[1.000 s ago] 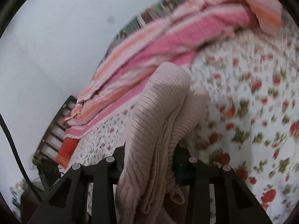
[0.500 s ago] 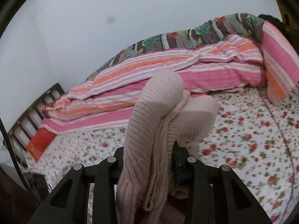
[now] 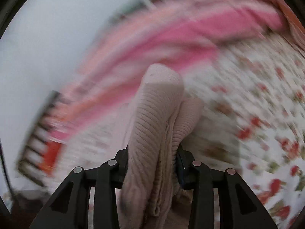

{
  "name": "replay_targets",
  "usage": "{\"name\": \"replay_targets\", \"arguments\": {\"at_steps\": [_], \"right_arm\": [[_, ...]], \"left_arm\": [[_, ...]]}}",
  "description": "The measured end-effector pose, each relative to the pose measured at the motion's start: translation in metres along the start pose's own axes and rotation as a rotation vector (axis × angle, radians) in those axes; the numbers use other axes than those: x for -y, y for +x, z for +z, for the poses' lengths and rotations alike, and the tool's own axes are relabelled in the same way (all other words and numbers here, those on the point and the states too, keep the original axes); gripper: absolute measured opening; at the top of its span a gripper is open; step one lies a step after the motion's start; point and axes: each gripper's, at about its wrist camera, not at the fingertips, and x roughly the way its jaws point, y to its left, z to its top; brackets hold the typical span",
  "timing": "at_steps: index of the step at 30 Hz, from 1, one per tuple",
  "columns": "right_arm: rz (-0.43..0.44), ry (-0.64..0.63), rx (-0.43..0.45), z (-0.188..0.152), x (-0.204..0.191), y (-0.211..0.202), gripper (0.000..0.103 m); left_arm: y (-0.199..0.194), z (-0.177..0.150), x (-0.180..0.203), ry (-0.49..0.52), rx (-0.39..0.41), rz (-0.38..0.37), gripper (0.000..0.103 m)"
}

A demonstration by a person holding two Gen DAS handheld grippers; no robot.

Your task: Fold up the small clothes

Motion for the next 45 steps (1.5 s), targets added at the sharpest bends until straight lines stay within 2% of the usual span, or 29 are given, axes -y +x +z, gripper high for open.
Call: {"name": "replay_targets", "arguments": {"at_steps": [2,7,9,11,15,17,19,22,24,26,28,31,33,37,41,45], "right_arm": [[0.063,0.017,0.005,0.002,0.012,-0.008,0.044],[-0.021,-0.192,0.094,-0.004,-0.012,-0.051,0.045],[0.008,-0.254,0.108,-0.014,-0.021,-0.07,0.045],[0.058,-0.271,0.106,-0.021,-0.021,-0.082,0.045],[0.129,-0.296,0.102,-0.036,-0.027,-0.096,0.048],[0.124,-0.305,0.097,-0.039,-0.031,-0.092,0.05],[0.078,-0.315,0.08,-0.038,-0.033,-0.08,0.05],[0.015,-0.342,0.03,-0.04,-0.032,-0.059,0.043],[-0.009,-0.381,0.015,-0.042,-0.032,-0.05,0.035],[0.014,-0.418,0.059,-0.047,-0.029,-0.059,0.019],[0.041,-0.409,0.118,-0.05,-0.02,-0.071,0.012],[0.014,-0.356,0.084,-0.051,0.001,-0.055,0.011],[0.032,-0.309,0.058,-0.052,0.013,-0.046,0.011],[0.009,-0.332,0.058,-0.045,0.003,-0.053,0.012],[-0.049,-0.406,0.066,-0.045,-0.015,-0.056,0.015],[-0.003,-0.378,0.076,-0.036,-0.014,-0.061,0.017]], "left_arm": [[0.008,-0.001,0.01,0.032,-0.011,0.004,0.067],[0.026,0.001,0.038,0.117,-0.041,0.04,0.067],[0.032,0.0,0.047,0.141,-0.047,0.08,0.067],[0.035,0.0,0.053,0.145,-0.047,0.088,0.066],[0.019,-0.002,0.056,0.125,0.013,-0.003,0.066],[0.007,-0.002,0.058,0.133,0.062,-0.015,0.066],[0.001,0.004,0.06,0.126,0.097,0.0,0.066],[0.01,0.021,0.067,0.112,0.091,0.032,0.066],[0.022,0.033,0.07,0.101,0.075,0.085,0.066],[0.036,0.038,0.072,0.08,0.043,0.118,0.066],[0.044,0.036,0.069,0.057,0.033,0.103,0.066],[0.053,0.035,0.067,0.042,0.023,0.109,0.066],[0.056,0.038,0.067,0.036,0.02,0.108,0.066],[0.061,0.049,0.068,0.039,0.038,0.129,0.066],[0.088,0.049,0.063,0.047,-0.062,0.168,0.07],[0.091,0.04,0.056,0.039,-0.05,0.13,0.072]]}}
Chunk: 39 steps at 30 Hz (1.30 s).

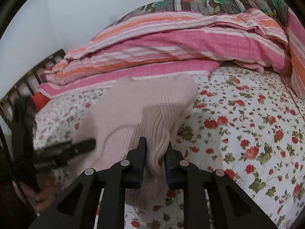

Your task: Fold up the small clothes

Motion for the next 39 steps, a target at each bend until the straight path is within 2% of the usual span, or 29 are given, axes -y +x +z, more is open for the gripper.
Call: {"name": "replay_targets", "arguments": {"at_steps": [2,7,10,13,14,16,21,22,25,37,39], "right_arm": [[0.03,0.028,0.023,0.008,0.004,-0.003,0.02],[-0.025,0.032,0.077,0.036,0.006,0.007,0.023],[-0.036,0.018,0.082,0.043,0.007,0.021,0.023],[-0.092,-0.005,0.052,0.037,0.011,0.041,0.023],[-0.12,-0.008,0.043,0.033,0.013,0.048,0.022],[-0.148,0.019,0.056,0.024,0.022,0.054,0.021],[-0.096,0.098,0.069,0.019,0.041,0.056,0.023],[-0.089,0.101,0.072,0.019,0.041,0.056,0.026],[-0.068,0.107,0.09,0.018,0.042,0.053,0.026],[-0.08,0.086,0.11,0.017,0.037,0.049,0.028],[-0.084,0.08,0.113,0.017,0.036,0.048,0.03]], "left_arm": [[-0.001,0.001,0.0,0.0,-0.001,-0.005,0.072],[-0.006,0.02,-0.001,-0.005,0.035,0.006,0.072],[0.002,0.043,-0.003,-0.002,0.034,0.042,0.07],[0.017,0.056,-0.006,0.012,0.02,0.093,0.071],[0.026,0.056,-0.006,0.028,-0.002,0.099,0.072],[0.033,0.051,-0.005,0.046,0.003,0.083,0.073],[0.037,0.045,-0.008,0.044,0.038,0.068,0.077],[0.037,0.044,-0.009,0.042,0.044,0.07,0.079],[0.035,0.04,-0.007,0.054,0.071,0.089,0.082],[0.031,0.036,0.0,0.088,0.115,0.152,0.084],[0.031,0.036,0.001,0.096,0.121,0.162,0.084]]}}
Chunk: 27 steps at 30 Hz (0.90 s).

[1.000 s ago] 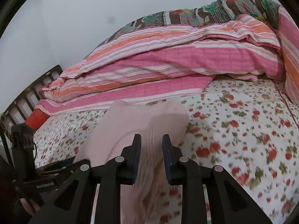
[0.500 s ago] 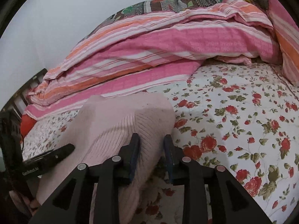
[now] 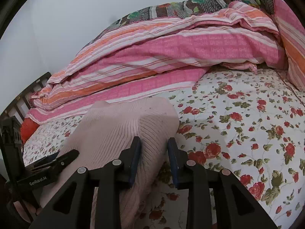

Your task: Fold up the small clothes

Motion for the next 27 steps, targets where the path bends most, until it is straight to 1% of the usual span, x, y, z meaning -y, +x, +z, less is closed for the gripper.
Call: {"name": "replay_targets", "arguments": {"at_steps": [3,5,8,14,19,24,27], "right_arm": [[0.002,0.0,0.004,0.0004,0.0,-0.001,0.031],[0.004,0.01,0.004,0.0008,0.002,-0.001,0.036],[0.021,0.041,0.001,0.001,0.0066,-0.0011,0.04],[-0.011,0.0,0.025,-0.0004,-0.0026,-0.0052,0.04],[-0.011,0.001,0.027,0.0003,-0.0017,-0.0064,0.041],[-0.007,0.001,0.033,0.0002,-0.0019,-0.0091,0.043],[-0.008,0.0,0.032,0.0002,-0.0016,-0.0092,0.044]], "left_arm": [[-0.0011,-0.0003,0.0004,0.004,0.006,0.009,0.084],[-0.0016,-0.0005,0.0005,0.006,0.009,0.012,0.084],[-0.0025,-0.0011,0.0014,0.01,0.014,0.02,0.084],[-0.0033,-0.0017,0.0035,0.02,0.018,0.037,0.084],[-0.0047,-0.0018,0.0078,0.042,0.028,0.067,0.084],[-0.0049,-0.0019,0.0084,0.044,0.029,0.07,0.084],[-0.0059,-0.002,0.0102,0.054,0.033,0.085,0.084]]}}
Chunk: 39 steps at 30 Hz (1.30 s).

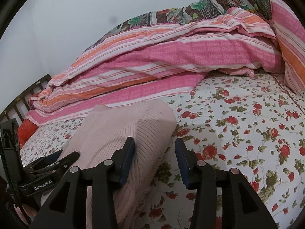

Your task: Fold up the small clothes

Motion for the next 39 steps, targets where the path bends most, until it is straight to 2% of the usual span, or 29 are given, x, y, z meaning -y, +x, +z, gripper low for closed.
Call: {"name": "replay_targets", "arguments": {"at_steps": [4,9,11,14,18,20,24,25,26,28,31,35,39], "right_arm": [[-0.003,0.0,-0.002,0.0,0.001,0.0,0.044],[-0.02,-0.005,-0.007,0.0,0.0,0.002,0.047],[-0.022,-0.007,-0.01,0.0,0.0,0.002,0.047],[-0.024,-0.008,-0.012,0.0,0.0,0.003,0.047],[-0.017,-0.006,-0.016,0.0,0.002,0.005,0.047],[-0.006,0.0,-0.025,0.001,0.004,0.008,0.047],[-0.003,0.003,-0.031,0.001,0.005,0.009,0.047],[0.0,0.003,-0.032,0.001,0.005,0.009,0.047],[0.003,0.003,-0.032,0.001,0.006,0.009,0.047],[0.002,-0.001,-0.033,0.002,0.005,0.01,0.047],[0.002,-0.003,-0.032,0.001,0.005,0.01,0.047],[0.011,-0.001,-0.036,0.002,0.006,0.012,0.047],[0.016,0.0,-0.039,0.002,0.007,0.013,0.047]], "left_arm": [[0.002,0.001,-0.004,-0.022,-0.015,-0.03,0.084],[0.011,0.011,-0.03,-0.164,-0.126,-0.194,0.08],[0.014,0.018,-0.039,-0.204,-0.153,-0.233,0.075],[0.021,0.03,-0.047,-0.244,-0.163,-0.238,0.071],[0.043,0.043,-0.045,-0.226,-0.205,-0.242,0.066],[0.055,0.049,-0.045,-0.235,-0.211,-0.225,0.06],[0.085,0.06,-0.053,-0.332,-0.269,-0.286,0.052],[0.088,0.062,-0.055,-0.33,-0.259,-0.276,0.049],[0.09,0.067,-0.056,-0.324,-0.244,-0.259,0.042],[0.096,0.074,-0.057,-0.318,-0.229,-0.239,0.039],[0.098,0.083,-0.055,-0.302,-0.205,-0.21,0.039],[0.086,0.091,-0.05,-0.222,-0.135,-0.115,0.039],[0.079,0.09,-0.031,-0.107,-0.149,-0.08,0.039]]}}
